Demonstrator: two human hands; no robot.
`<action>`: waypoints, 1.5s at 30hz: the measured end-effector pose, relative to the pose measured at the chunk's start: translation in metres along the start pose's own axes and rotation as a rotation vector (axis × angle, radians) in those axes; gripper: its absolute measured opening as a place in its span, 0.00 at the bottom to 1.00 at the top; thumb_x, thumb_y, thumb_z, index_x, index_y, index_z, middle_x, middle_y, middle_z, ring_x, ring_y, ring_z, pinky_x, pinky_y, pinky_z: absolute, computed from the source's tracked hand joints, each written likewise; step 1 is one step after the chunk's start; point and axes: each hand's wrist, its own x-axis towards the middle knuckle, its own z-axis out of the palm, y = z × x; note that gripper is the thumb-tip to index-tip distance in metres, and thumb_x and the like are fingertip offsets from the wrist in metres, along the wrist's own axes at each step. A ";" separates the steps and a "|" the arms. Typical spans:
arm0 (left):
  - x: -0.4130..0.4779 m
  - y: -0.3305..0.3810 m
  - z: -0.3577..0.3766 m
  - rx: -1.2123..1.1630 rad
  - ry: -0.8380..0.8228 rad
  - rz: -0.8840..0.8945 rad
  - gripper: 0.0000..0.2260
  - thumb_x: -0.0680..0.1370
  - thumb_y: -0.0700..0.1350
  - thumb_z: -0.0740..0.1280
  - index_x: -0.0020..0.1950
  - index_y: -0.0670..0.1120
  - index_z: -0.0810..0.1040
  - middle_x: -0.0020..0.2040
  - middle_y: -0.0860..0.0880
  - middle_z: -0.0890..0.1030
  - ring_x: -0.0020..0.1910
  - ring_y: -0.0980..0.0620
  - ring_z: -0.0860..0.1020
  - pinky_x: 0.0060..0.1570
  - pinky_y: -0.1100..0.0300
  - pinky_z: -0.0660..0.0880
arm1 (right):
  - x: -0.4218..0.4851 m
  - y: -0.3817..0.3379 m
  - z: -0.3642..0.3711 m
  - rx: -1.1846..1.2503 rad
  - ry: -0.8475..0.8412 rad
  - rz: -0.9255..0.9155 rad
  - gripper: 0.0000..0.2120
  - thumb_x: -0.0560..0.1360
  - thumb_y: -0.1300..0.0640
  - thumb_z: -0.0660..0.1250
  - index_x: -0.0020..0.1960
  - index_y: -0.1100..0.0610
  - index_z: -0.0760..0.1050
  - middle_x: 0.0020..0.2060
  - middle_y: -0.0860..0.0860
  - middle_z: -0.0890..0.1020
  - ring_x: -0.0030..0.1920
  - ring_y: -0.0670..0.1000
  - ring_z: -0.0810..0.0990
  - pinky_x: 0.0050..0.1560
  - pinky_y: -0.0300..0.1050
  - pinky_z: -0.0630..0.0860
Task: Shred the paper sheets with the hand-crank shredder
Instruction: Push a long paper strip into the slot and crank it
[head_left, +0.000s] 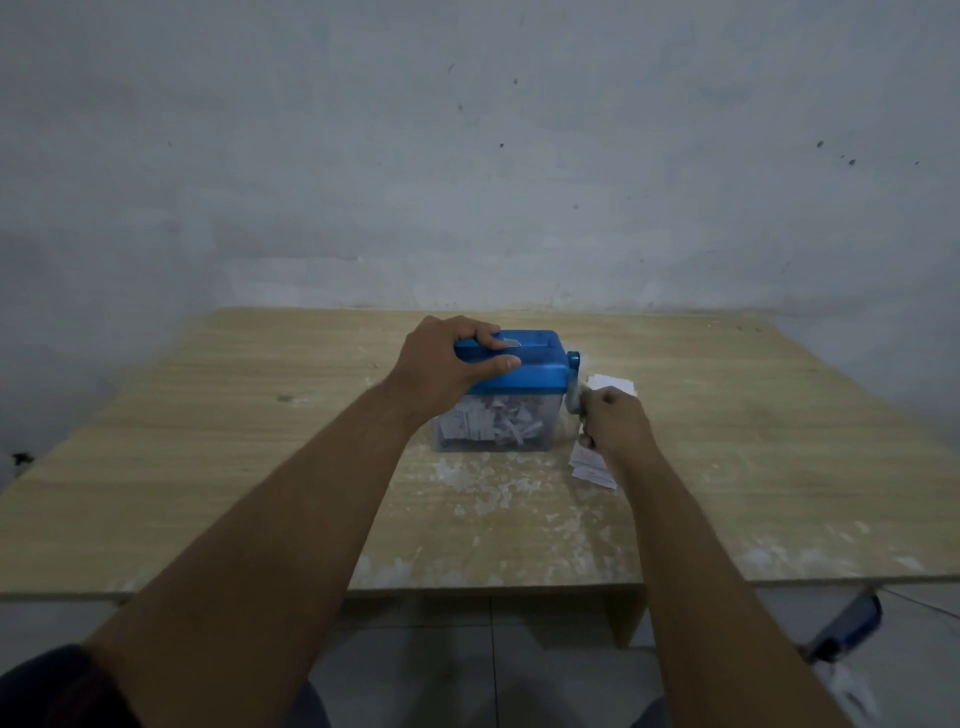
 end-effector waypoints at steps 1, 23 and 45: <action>0.000 0.001 -0.001 -0.001 -0.008 -0.009 0.08 0.70 0.55 0.83 0.46 0.56 0.89 0.60 0.58 0.85 0.57 0.62 0.83 0.54 0.68 0.80 | -0.008 0.002 -0.002 -0.025 0.045 -0.048 0.13 0.83 0.52 0.65 0.42 0.56 0.77 0.34 0.53 0.79 0.34 0.53 0.76 0.43 0.54 0.80; -0.001 0.000 -0.001 -0.058 -0.034 -0.012 0.07 0.71 0.50 0.84 0.44 0.52 0.88 0.61 0.57 0.85 0.60 0.60 0.82 0.53 0.66 0.81 | 0.035 -0.068 -0.007 -0.168 -0.076 -0.089 0.09 0.85 0.56 0.65 0.51 0.61 0.77 0.44 0.58 0.82 0.40 0.53 0.79 0.43 0.49 0.81; -0.004 0.002 0.000 -0.045 0.000 -0.019 0.08 0.71 0.49 0.84 0.45 0.49 0.89 0.59 0.57 0.86 0.57 0.63 0.82 0.52 0.67 0.81 | -0.029 -0.091 -0.027 0.108 0.058 -0.318 0.13 0.85 0.53 0.65 0.50 0.60 0.82 0.35 0.51 0.81 0.34 0.49 0.77 0.38 0.44 0.78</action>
